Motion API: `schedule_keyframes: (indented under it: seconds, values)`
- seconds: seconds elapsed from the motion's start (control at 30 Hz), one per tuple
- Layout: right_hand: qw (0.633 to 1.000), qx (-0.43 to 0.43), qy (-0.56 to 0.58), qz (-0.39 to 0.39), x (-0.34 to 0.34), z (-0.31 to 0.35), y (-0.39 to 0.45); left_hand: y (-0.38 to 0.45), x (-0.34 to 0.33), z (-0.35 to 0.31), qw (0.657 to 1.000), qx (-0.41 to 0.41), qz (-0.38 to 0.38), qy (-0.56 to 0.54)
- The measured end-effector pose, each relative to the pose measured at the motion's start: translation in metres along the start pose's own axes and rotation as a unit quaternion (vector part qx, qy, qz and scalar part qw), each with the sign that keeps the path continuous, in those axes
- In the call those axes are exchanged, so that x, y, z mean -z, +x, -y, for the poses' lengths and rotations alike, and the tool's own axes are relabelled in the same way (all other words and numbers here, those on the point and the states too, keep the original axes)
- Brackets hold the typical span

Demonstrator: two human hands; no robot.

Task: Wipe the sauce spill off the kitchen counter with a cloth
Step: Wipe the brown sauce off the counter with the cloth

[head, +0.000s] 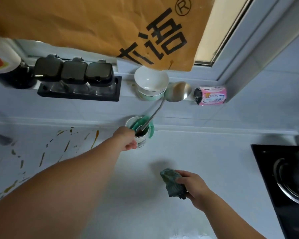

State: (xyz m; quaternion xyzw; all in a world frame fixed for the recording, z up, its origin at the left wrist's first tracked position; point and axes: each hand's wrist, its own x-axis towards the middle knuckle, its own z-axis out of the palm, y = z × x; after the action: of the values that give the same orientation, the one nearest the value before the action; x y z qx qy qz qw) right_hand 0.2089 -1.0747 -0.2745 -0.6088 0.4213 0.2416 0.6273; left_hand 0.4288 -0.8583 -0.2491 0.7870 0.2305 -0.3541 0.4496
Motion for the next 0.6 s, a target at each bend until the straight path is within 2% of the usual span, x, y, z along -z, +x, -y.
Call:
schedule_keyframes:
  seconds: [0.1, 0.17, 0.4, 0.6]
  values:
    - [1.000, -0.013, 0.010, 0.005, 0.008, -0.007, -0.003, 0.002, -0.001, -0.002, 0.999, 0.014, 0.018, -0.036]
    - [1.000, -0.019, 0.008, 0.006, 0.015, -0.010, -0.002, 0.005, -0.002, -0.001, 0.999, 0.003, -0.002, -0.040]
    - [1.000, -0.017, 0.015, -0.007, 0.047, -0.005, -0.003, -0.011, -0.033, -0.001, 0.996, -0.086, -0.035, 0.005]
    - [0.999, -0.018, 0.030, -0.024, 0.082, 0.000, -0.001, -0.044, -0.085, -0.011, 0.995, -0.096, -0.020, 0.037]
